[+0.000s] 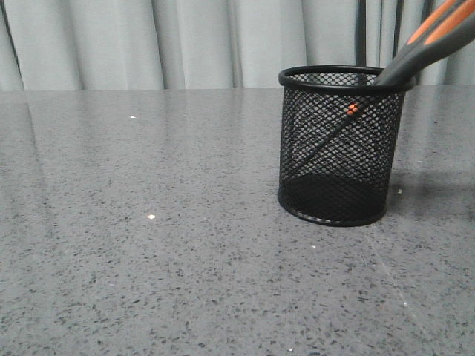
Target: Put scissors into bucket
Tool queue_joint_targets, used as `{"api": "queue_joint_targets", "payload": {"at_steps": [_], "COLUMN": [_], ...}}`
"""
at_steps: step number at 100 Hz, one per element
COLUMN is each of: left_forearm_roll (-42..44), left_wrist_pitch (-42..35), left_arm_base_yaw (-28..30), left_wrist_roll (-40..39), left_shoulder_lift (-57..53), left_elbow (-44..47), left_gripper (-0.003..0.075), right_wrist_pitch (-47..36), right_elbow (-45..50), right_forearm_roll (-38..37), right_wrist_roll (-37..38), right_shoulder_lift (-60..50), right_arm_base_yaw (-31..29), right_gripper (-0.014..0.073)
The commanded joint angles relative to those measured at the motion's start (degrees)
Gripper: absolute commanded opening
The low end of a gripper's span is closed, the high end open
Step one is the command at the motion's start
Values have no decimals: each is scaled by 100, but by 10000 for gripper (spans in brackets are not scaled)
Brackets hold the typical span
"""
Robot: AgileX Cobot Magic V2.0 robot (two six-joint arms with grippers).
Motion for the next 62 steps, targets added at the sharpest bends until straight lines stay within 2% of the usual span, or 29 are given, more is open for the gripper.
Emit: {"api": "queue_joint_targets", "payload": {"at_steps": [1, 12, 62], "left_forearm_roll": [-45, -45, -45], "left_wrist_pitch": [-435, -435, -435], "left_arm_base_yaw": [7, 7, 7], "left_wrist_roll": [-2, -2, -2], "left_shoulder_lift": [-148, -148, -148], "left_elbow": [234, 234, 234], "left_gripper": [-20, -20, -20], "right_wrist_pitch": [-241, 27, 46], "right_elbow": [26, 26, 26], "right_forearm_roll": [-165, -280, -280], "right_wrist_roll": [-5, -5, -5], "right_shoulder_lift": [-138, -138, -138], "right_arm_base_yaw": [-30, -30, -30], "right_gripper": [-53, -52, -53]}}
